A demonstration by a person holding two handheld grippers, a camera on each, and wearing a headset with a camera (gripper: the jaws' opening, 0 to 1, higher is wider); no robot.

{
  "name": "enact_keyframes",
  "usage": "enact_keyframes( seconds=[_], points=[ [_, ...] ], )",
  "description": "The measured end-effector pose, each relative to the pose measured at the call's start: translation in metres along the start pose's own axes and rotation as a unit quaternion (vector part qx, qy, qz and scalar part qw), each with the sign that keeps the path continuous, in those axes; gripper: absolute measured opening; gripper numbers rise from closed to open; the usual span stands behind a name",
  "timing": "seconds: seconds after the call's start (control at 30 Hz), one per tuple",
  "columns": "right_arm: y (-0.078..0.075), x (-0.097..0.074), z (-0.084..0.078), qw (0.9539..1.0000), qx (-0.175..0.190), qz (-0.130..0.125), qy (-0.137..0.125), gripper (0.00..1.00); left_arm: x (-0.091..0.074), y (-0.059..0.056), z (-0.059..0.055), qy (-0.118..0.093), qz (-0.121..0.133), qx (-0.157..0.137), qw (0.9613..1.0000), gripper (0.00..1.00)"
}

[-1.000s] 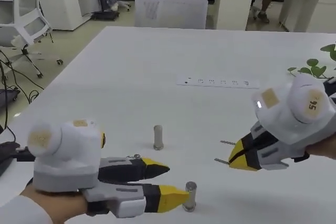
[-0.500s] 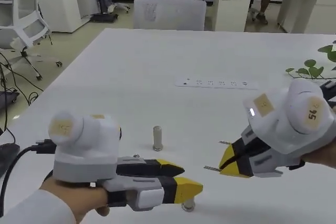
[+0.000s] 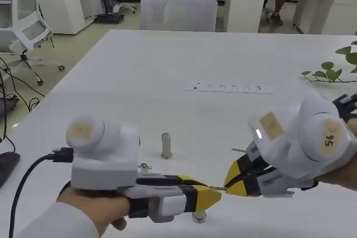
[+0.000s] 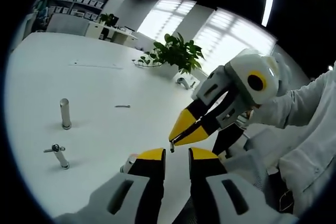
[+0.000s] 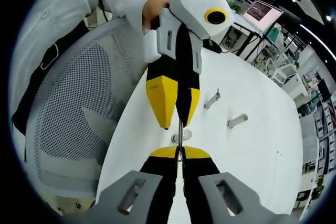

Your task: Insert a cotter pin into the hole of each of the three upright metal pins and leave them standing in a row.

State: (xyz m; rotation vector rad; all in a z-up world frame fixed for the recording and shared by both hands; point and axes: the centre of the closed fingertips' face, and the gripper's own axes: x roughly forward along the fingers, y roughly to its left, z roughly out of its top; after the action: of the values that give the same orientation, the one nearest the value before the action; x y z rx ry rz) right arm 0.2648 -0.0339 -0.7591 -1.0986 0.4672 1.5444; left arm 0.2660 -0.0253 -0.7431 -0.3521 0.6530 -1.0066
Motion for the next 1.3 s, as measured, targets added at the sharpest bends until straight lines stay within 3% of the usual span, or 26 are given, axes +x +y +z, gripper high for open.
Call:
enact_keyframes(
  seconds=[0.23,0.5,0.8,1.3],
  points=[
    [0.001,0.001,0.002,0.9995,-0.031,-0.007,0.006,0.04,0.004,0.001,-0.001,0.001,-0.003,-0.024,0.9997,0.12],
    [0.003,0.001,0.006,0.9986,-0.048,-0.018,0.008,0.04,0.004,0.002,-0.005,0.007,-0.001,-0.030,0.9995,0.11],
    [0.006,0.002,0.008,0.9970,-0.070,-0.027,0.017,0.04,0.004,0.000,-0.011,0.018,-0.003,-0.037,0.9991,0.02],
    [0.007,0.001,0.011,0.9965,-0.073,-0.036,0.015,0.05,0.003,-0.001,-0.013,0.020,-0.007,-0.054,0.9983,0.00]
  ],
)
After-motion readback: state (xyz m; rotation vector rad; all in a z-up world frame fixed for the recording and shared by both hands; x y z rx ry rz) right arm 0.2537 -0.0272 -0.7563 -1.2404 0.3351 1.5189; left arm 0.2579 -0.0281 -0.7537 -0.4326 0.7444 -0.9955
